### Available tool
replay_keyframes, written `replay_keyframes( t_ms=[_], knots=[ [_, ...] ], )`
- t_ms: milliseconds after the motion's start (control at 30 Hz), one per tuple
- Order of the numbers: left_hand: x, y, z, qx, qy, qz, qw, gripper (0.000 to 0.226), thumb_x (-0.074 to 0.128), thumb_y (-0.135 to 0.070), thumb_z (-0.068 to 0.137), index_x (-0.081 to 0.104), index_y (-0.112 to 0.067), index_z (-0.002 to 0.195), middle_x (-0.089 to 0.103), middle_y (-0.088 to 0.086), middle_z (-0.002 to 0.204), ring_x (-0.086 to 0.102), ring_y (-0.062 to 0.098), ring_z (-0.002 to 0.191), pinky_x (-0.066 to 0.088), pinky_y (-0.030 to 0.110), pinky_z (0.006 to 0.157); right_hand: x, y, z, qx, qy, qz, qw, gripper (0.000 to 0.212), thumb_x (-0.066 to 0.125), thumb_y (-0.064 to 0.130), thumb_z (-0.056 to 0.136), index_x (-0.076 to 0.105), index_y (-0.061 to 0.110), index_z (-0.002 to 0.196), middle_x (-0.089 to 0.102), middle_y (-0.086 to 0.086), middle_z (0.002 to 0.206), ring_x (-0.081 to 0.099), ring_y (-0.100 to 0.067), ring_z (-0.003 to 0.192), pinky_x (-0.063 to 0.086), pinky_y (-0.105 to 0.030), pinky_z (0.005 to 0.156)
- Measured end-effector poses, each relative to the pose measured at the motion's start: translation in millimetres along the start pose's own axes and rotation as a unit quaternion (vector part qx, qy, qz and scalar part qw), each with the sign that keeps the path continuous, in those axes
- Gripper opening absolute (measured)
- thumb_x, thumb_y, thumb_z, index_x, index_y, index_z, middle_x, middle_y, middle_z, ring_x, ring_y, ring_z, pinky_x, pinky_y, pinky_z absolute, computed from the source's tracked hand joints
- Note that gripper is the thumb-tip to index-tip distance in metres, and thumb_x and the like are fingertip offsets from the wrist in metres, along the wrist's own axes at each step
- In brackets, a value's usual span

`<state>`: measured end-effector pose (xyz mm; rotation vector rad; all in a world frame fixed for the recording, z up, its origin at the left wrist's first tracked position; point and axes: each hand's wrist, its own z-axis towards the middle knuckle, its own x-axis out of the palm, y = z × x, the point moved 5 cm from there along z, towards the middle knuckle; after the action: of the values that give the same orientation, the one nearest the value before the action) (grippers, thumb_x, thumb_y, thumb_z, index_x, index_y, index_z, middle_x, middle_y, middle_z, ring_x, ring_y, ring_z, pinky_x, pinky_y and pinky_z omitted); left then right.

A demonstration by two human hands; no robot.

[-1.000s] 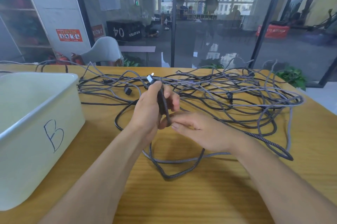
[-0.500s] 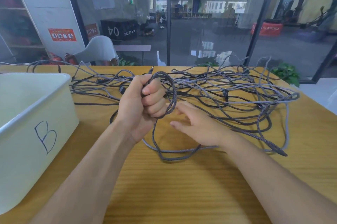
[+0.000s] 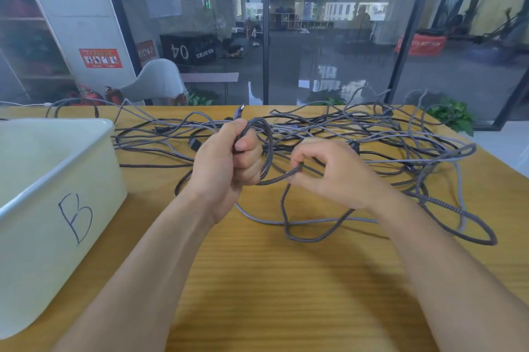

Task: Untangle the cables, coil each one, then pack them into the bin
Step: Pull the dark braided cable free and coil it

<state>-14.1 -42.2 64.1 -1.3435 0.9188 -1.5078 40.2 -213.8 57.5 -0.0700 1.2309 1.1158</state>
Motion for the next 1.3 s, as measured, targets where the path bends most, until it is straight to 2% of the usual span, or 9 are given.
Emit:
replay_keyframes(
  t_ms=[167,267,433,600,800,933,1067,1167,1300],
  knots=[
    [2,-2,-1,0.003,-0.004,0.017,1.000,0.049,0.034,-0.028,0.109,0.027,-0.025,0.061,0.016,-0.006,0.052,0.011,0.014,0.048,0.008,0.035,0.054,-20,7,-4,0.018,0.019,-0.030,0.999,0.022,0.080,0.045,0.084,0.065,0.029,0.084,0.069,0.012,0.085,0.063,-0.011,0.086,0.052,-0.039,0.085],
    [0,-1,-1,0.000,-0.008,0.016,1.000,0.049,0.035,-0.028,0.109,0.027,-0.025,0.061,0.016,-0.006,0.052,0.011,0.014,0.047,0.009,0.033,0.052,-19,0,-8,0.050,0.128,0.042,0.990,0.033,0.078,0.040,0.090,0.053,0.021,0.081,0.054,-0.003,0.069,0.049,-0.021,0.067,0.046,-0.040,0.069],
    [-3,-3,-1,0.000,-0.010,0.015,1.000,0.050,0.034,-0.028,0.109,0.027,-0.025,0.060,0.015,-0.005,0.054,0.010,0.015,0.048,0.009,0.034,0.053,-16,-7,-19,0.096,0.240,0.254,0.932,0.034,0.061,0.032,0.103,0.062,0.009,0.077,0.044,-0.026,0.073,0.062,-0.024,0.074,0.055,-0.041,0.101],
    [0,1,-1,-0.006,0.000,0.032,0.999,0.047,0.034,-0.026,0.108,0.023,-0.024,0.063,0.013,-0.003,0.055,0.008,0.016,0.049,0.009,0.032,0.051,-22,-24,-12,0.121,0.152,0.090,0.977,0.052,0.044,0.064,0.095,0.068,0.019,0.082,0.073,-0.002,0.081,0.067,-0.009,0.083,0.047,-0.035,0.095],
    [3,4,-1,-0.016,0.013,0.033,0.999,0.047,0.033,-0.026,0.108,0.022,-0.024,0.063,0.013,-0.005,0.054,0.009,0.014,0.048,0.009,0.034,0.052,-30,-34,-10,0.100,0.091,0.056,0.989,0.035,0.057,0.056,0.098,0.068,0.028,0.081,0.069,0.003,0.075,0.064,-0.021,0.075,0.054,-0.055,0.086],
    [10,8,-3,-0.024,0.034,0.051,0.998,0.052,0.032,-0.026,0.109,0.030,-0.025,0.057,0.014,-0.005,0.053,0.009,0.014,0.047,0.009,0.033,0.052,-36,-31,-5,0.113,-0.032,-0.132,0.984,0.051,0.064,0.074,0.083,0.065,0.026,0.066,0.061,0.011,0.055,0.053,-0.005,0.054,0.043,-0.032,0.056],
    [11,7,-6,-0.016,0.058,0.083,0.995,0.050,0.031,-0.025,0.109,0.028,-0.024,0.060,0.014,-0.003,0.054,0.010,0.016,0.049,0.012,0.031,0.050,-30,-18,3,0.150,-0.091,-0.277,0.945,0.068,0.054,0.087,0.080,0.059,0.021,0.063,0.063,0.006,0.059,0.056,-0.009,0.060,0.034,-0.025,0.052],
    [13,7,-7,-0.011,0.080,0.116,0.990,0.050,0.031,-0.025,0.110,0.030,-0.023,0.060,0.016,-0.003,0.054,0.012,0.015,0.049,0.014,0.028,0.048,-12,-16,4,0.180,-0.085,-0.258,0.945,0.064,0.054,0.079,0.087,0.061,0.018,0.068,0.062,0.004,0.061,0.053,-0.011,0.058,0.026,-0.028,0.049],
    [14,8,-7,-0.005,0.091,0.157,0.983,0.050,0.030,-0.024,0.110,0.031,-0.023,0.060,0.017,-0.001,0.056,0.011,0.017,0.052,0.009,0.033,0.052,5,-32,-1,0.241,0.008,-0.042,0.970,0.041,0.051,0.049,0.106,0.069,0.017,0.086,0.052,0.007,0.061,0.046,-0.012,0.052,0.030,-0.029,0.050]
  ],
)
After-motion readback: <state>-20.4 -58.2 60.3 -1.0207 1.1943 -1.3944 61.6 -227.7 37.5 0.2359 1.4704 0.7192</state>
